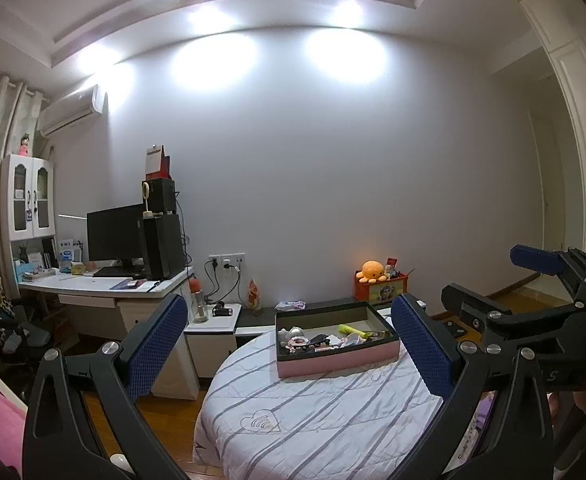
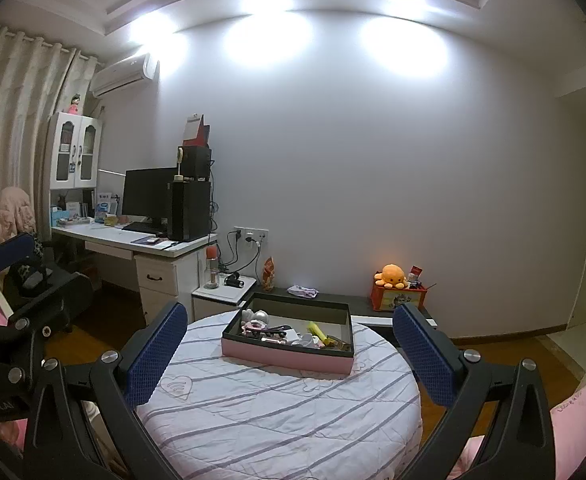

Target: Organize rigid objects

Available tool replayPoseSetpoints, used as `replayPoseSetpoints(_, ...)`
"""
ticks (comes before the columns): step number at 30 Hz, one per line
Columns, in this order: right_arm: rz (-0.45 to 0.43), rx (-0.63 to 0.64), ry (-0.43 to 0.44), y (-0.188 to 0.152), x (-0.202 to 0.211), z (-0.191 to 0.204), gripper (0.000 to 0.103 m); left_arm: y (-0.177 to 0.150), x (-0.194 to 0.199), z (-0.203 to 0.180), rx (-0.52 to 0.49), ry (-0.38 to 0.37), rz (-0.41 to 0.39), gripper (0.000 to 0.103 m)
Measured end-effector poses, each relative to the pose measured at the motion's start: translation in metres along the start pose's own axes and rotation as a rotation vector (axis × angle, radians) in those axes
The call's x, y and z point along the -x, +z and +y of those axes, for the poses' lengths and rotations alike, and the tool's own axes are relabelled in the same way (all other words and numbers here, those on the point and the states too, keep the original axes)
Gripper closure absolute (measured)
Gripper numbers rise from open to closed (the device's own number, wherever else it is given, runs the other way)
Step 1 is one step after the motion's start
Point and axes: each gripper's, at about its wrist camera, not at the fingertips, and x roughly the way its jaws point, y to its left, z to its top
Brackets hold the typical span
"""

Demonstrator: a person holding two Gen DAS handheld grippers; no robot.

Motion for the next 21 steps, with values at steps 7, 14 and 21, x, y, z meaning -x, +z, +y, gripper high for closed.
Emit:
replayPoseSetpoints(7, 0.001, 0.01, 0.007, 0.0019, -0.0009, 0.0035, 0.0, -0.0002, 0.0031, 0.0032, 0.007, 0.007, -0.017, 0.0)
replayPoseSetpoints(14, 0.008, 0.019, 0.005, 0.0009, -0.0038, 0.0059, 0.0, -0.0008, 0.0023, 0.0043, 0.006, 0.009, -0.011, 0.0)
replayPoseSetpoints(21, 0.008, 0.021, 0.005, 0.0016, -0.0046, 0.0062, 0.0, -0.0007, 0.0019, 0.0037, 0.006, 0.008, -0.009, 0.0)
